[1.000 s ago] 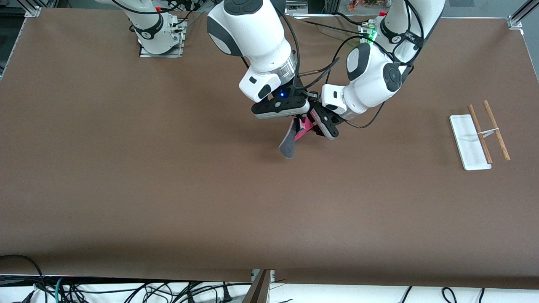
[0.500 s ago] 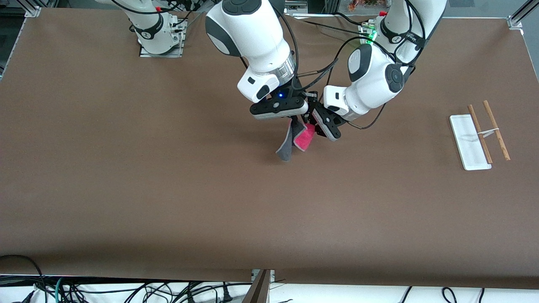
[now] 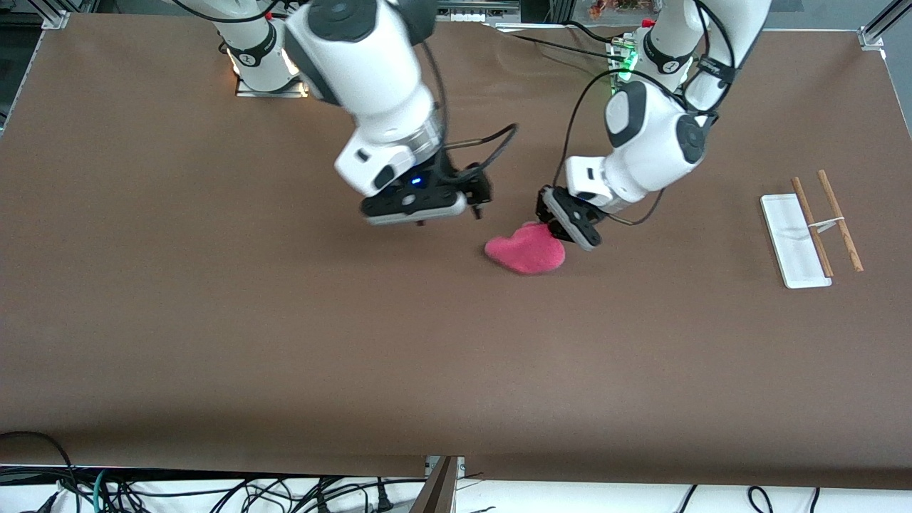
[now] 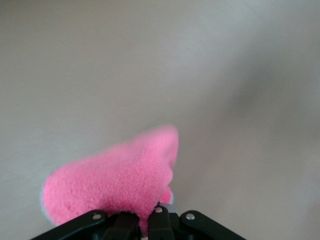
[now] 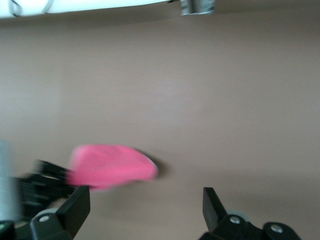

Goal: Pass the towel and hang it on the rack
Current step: 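Open the right gripper while the left gripper carries the towel away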

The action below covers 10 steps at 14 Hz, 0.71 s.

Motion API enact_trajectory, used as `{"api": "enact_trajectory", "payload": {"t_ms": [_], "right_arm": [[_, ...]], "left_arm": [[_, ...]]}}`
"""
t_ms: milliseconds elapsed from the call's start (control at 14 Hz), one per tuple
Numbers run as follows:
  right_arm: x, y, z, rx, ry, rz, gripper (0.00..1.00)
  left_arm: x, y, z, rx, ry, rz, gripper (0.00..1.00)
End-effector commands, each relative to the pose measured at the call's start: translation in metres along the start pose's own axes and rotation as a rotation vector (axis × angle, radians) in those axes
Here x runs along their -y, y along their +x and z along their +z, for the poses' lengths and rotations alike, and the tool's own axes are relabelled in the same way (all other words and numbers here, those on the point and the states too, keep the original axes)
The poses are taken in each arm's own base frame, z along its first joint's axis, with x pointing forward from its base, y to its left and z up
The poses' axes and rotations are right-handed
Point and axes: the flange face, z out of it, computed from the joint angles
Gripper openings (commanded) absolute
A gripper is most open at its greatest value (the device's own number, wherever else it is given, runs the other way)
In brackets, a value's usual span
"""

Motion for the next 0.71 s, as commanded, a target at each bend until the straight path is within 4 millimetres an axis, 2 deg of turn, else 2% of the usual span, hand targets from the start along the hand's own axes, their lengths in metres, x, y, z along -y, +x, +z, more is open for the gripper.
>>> {"api": "enact_trajectory", "payload": {"t_ms": [0,143,286,357,429,571,643], "right_arm": [[-0.065,0.024,-0.018,0.030,-0.134,-0.089,1.00],[-0.117,0.044,-0.037,0.016,-0.244,-0.139,1.00],[-0.162,0.061,-0.053,0.005,-0.298,-0.112,1.00],[-0.182,0.068,-0.058,-0.003,-0.322,-0.092,1.00],[-0.199,0.073,-0.062,-0.004,-0.341,-0.091,1.00],[-0.240,0.085,-0.069,0.008,-0.362,-0.129,1.00],[-0.263,0.091,-0.072,0.013,-0.366,-0.119,1.00]], "left_arm": [[0.060,-0.011,-0.050,-0.010,-0.034,-0.092,0.00],[0.106,-0.032,-0.076,-0.018,-0.038,-0.129,0.00],[0.138,-0.047,-0.096,0.000,-0.096,-0.110,0.00],[0.157,-0.059,-0.113,0.014,-0.110,-0.125,0.00],[0.180,-0.071,-0.137,0.043,-0.101,-0.126,0.00],[0.211,-0.091,-0.185,0.128,-0.078,-0.105,0.00],[0.229,-0.108,-0.206,0.161,-0.080,-0.116,0.00]]}}
